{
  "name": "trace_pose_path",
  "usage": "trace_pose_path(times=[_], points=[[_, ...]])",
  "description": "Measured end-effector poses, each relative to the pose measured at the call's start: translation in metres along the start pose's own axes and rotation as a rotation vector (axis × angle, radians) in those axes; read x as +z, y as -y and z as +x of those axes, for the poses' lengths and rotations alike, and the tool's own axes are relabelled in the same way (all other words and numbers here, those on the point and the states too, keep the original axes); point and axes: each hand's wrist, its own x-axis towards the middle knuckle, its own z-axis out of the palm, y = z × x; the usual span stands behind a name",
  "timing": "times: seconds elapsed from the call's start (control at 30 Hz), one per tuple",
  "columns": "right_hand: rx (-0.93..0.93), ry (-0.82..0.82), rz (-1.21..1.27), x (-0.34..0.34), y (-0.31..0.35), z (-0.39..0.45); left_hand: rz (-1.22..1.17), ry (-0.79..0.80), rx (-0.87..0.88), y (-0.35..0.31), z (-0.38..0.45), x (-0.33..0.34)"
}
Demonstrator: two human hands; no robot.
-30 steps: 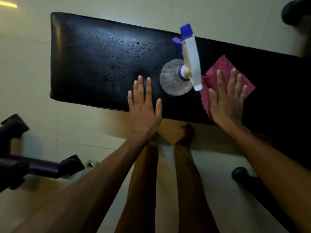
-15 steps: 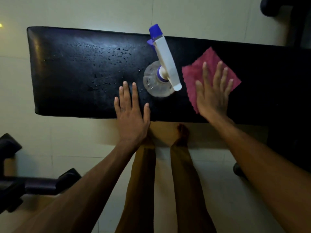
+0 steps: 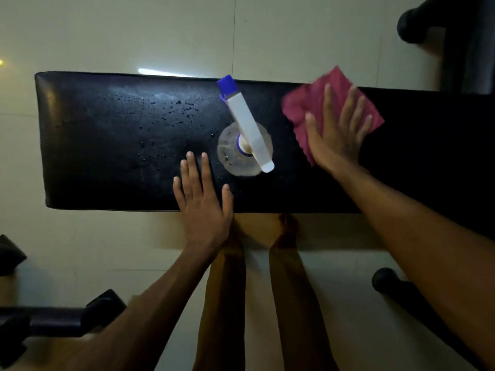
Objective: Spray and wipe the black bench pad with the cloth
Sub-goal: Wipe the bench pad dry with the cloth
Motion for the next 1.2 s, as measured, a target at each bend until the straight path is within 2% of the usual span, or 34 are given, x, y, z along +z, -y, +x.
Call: trace_pose_path(times=[0.07, 0.1, 0.17, 0.23, 0.33, 0.53, 0.63, 0.77, 0.87, 0.9, 0.93, 1.03, 1.07, 1.1, 1.13, 1.2], points=[[0.073, -0.02, 0.027, 0.002, 0.025, 0.01, -0.001, 0.007, 0.006, 0.001, 0.001, 0.0], [0.034, -0.027, 0.012, 0.005, 0.029, 0.0, -0.003, 0.014, 0.008, 0.001, 0.001, -0.001], [-0.157, -0.009, -0.052, 0.016, 0.022, -0.045, 0.001, 0.023, 0.008, 0.001, -0.001, -0.002], [-0.291, 0.081, -0.119, 0.024, 0.002, -0.092, -0.004, 0.03, 0.01, 0.001, 0.0, -0.004], [-0.298, 0.154, -0.136, 0.024, -0.008, -0.085, 0.017, 0.012, 0.009, 0.002, 0.0, -0.001], [-0.229, -0.004, -0.079, 0.008, 0.032, 0.004, 0.047, -0.01, 0.019, 0.001, 0.001, 0.004], [-0.199, -0.002, -0.061, 0.017, 0.032, -0.033, 0.051, 0.008, 0.009, 0.002, -0.001, 0.001], [-0.231, 0.06, -0.122, 0.034, 0.001, -0.111, 0.032, 0.033, 0.022, 0.001, 0.0, -0.004], [-0.351, 0.075, -0.182, 0.029, -0.03, -0.097, 0.043, 0.033, 0.033, 0.003, 0.0, -0.003], [-0.334, 0.06, -0.175, 0.026, -0.037, -0.088, 0.053, 0.025, 0.037, 0.003, 0.001, -0.002], [-0.24, 0.02, -0.135, 0.024, -0.04, -0.081, 0.062, 0.023, 0.041, 0.004, 0.0, -0.002], [0.237, -0.145, 0.046, 0.032, -0.012, -0.086, 0.077, 0.026, 0.043, 0.004, 0.0, -0.002], [0.311, -0.158, 0.084, 0.037, 0.008, -0.095, 0.078, 0.025, 0.04, 0.003, 0.0, -0.002], [0.303, -0.138, 0.086, 0.042, 0.025, -0.107, 0.076, 0.026, 0.042, 0.003, 0.0, -0.002], [0.212, -0.095, 0.048, 0.047, 0.036, -0.119, 0.073, 0.028, 0.041, 0.002, 0.0, -0.003], [-0.096, 0.0, -0.066, 0.052, 0.028, -0.137, 0.069, 0.033, 0.034, 0.003, 0.001, -0.004]])
